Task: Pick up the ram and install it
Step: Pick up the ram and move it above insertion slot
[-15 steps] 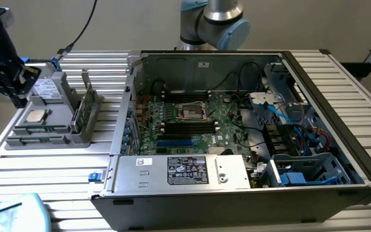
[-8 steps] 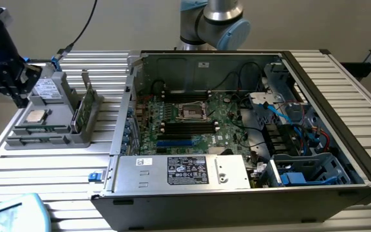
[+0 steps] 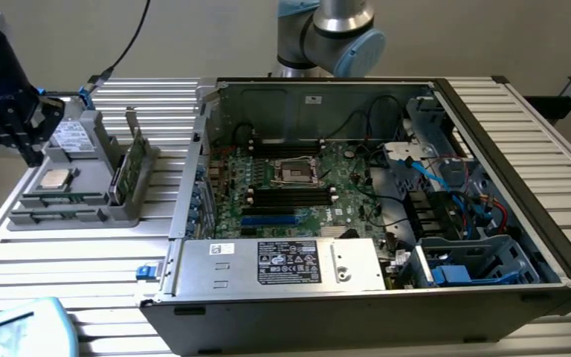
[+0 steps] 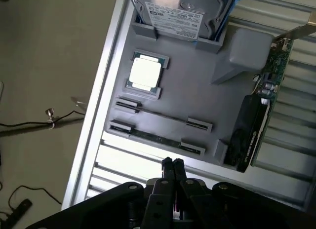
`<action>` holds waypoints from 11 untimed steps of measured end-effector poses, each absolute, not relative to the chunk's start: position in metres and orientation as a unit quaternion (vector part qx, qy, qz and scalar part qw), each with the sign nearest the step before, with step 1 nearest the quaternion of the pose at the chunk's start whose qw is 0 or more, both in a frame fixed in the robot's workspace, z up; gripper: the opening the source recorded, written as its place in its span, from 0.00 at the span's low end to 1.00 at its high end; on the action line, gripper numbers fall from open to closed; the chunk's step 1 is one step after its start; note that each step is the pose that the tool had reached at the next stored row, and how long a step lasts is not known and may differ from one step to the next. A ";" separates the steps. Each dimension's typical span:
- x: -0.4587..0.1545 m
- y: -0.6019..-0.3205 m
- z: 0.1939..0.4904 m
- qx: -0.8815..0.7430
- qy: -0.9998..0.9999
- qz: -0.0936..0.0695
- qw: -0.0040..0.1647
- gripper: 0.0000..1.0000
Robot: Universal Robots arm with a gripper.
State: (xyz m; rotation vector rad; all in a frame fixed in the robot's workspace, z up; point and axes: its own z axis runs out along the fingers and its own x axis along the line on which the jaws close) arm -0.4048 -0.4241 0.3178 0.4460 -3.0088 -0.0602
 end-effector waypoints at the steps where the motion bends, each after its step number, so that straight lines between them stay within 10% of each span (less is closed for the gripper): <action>1: -0.405 -0.424 0.318 0.155 -0.986 -0.020 0.050 0.10; 11: -0.405 -0.424 0.316 0.245 -0.968 -0.024 0.050 0.10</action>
